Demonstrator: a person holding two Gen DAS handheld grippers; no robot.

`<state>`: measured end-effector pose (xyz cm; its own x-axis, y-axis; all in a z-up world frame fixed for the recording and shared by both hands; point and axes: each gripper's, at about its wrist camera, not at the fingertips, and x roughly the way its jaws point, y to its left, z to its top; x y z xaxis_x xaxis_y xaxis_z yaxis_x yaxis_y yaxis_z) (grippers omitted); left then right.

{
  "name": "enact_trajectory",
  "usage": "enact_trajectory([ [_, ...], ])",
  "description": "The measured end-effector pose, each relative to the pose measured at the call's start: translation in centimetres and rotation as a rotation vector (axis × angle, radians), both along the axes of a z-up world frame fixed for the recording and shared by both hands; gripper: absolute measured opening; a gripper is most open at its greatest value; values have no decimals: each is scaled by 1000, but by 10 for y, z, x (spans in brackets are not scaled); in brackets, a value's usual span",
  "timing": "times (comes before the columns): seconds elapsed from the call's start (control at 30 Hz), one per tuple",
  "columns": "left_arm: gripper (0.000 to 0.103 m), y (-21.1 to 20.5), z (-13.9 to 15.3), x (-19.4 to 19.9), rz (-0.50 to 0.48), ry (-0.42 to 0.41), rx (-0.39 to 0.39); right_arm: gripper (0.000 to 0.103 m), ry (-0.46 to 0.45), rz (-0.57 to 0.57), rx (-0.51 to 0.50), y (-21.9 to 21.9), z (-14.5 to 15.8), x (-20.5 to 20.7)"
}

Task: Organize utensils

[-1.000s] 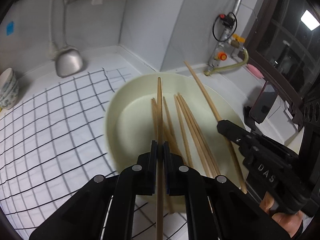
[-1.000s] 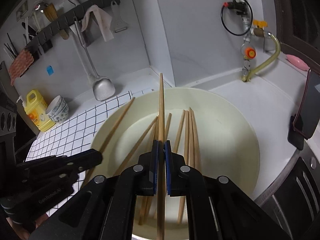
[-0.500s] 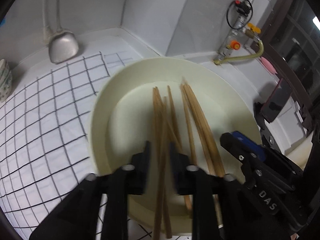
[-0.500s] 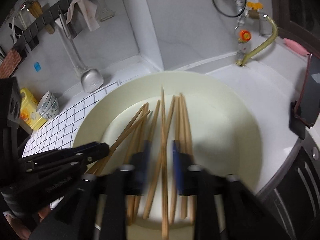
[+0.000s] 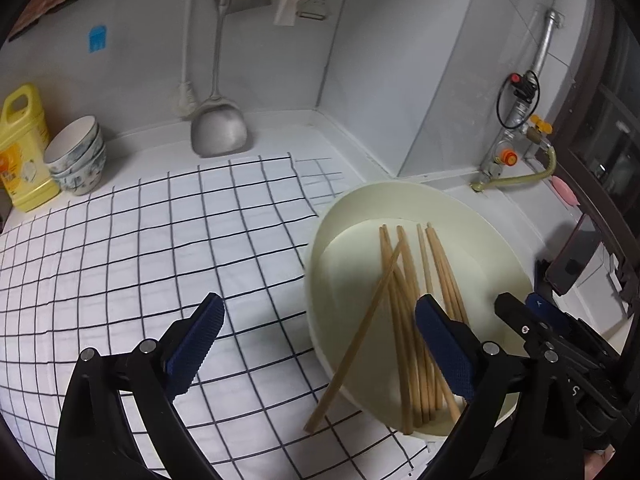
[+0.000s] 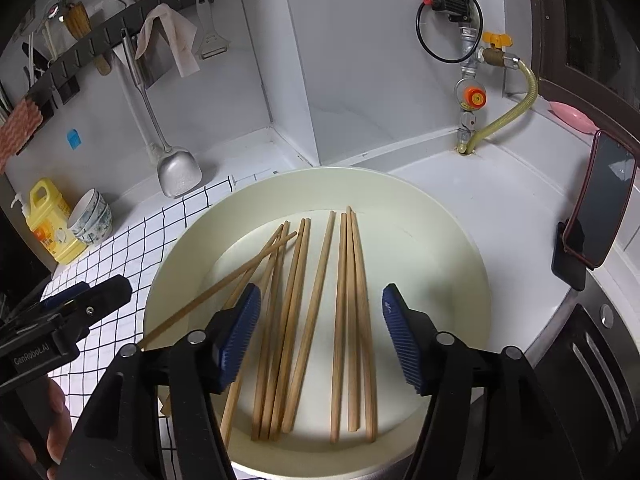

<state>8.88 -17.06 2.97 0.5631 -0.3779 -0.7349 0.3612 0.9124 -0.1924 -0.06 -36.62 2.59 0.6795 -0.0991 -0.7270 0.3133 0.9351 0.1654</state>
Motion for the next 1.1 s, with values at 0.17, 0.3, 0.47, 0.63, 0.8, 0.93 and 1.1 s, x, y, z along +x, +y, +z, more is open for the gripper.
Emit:
enact_trajectory([
  [0.17, 95, 10, -2, -2, 29, 10, 20, 63, 28, -1, -8, 6, -1, 1],
  [0.3, 95, 18, 0, -8, 48, -13, 44, 65, 41, -4, -35, 11, 0, -1],
  [0.47, 96, 21, 5, -19, 49, -51, 80, 66, 42, -8, -45, 16, 5, -6],
  [0.63, 96, 22, 10, -26, 46, -67, 91, 67, 46, -12, -45, 20, 6, -11],
  [0.8, 96, 22, 11, -32, 51, -79, 98, 67, 55, -15, -45, 22, 5, -16],
  [0.93, 97, 22, 12, -36, 57, -78, 103, 67, 49, -20, -47, 22, 7, -19],
  [1.1, 97, 22, 11, -42, 66, -77, 108, 70, 43, -18, -50, 23, 9, -20],
])
